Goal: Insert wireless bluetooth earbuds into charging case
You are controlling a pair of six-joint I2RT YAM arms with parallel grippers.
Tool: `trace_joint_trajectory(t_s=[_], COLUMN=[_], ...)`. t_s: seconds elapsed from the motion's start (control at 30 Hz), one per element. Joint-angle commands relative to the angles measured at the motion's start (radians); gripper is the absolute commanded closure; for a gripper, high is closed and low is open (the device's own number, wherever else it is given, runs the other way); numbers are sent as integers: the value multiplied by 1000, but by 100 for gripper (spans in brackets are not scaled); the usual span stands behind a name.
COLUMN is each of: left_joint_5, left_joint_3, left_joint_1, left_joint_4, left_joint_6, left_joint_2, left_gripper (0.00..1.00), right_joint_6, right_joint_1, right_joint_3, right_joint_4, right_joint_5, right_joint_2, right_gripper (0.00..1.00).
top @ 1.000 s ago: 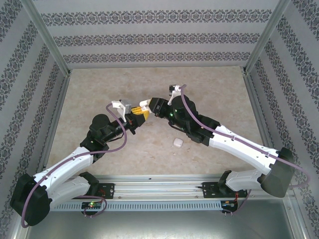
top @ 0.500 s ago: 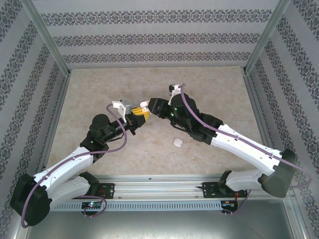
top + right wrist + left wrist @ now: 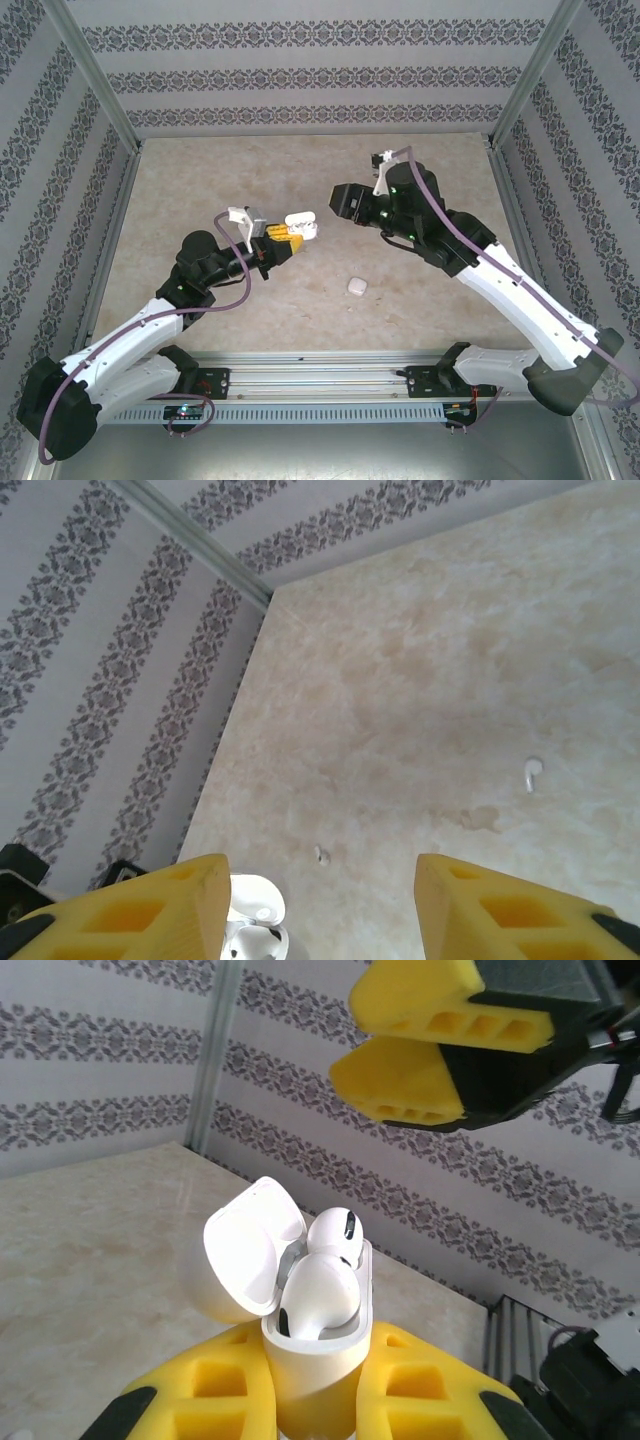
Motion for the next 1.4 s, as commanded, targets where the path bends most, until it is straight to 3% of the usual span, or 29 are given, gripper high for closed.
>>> trace_joint_trajectory(t_s=[0.0, 0.3, 0.63, 1.37], left_joint_5=[93, 190, 247, 204], left_joint_3=[24, 46, 45, 16], left_joint_1=[-10, -10, -10, -10], left_joint_4=[11, 60, 133, 131], left_joint_6=[19, 7, -28, -14], left_joint_2=[-12, 45, 106, 119], left_gripper=[100, 100, 100, 100], right_joint_6=[15, 50, 88, 97], right_joint_1=[-54, -106, -98, -63], right_joint_3=[-49, -128, -143, -112], right_joint_4=[-12, 58, 139, 184], right_joint_5=[-180, -305, -406, -544], right_joint_2=[-36, -52, 51, 143], right_gripper=[50, 52, 56, 64])
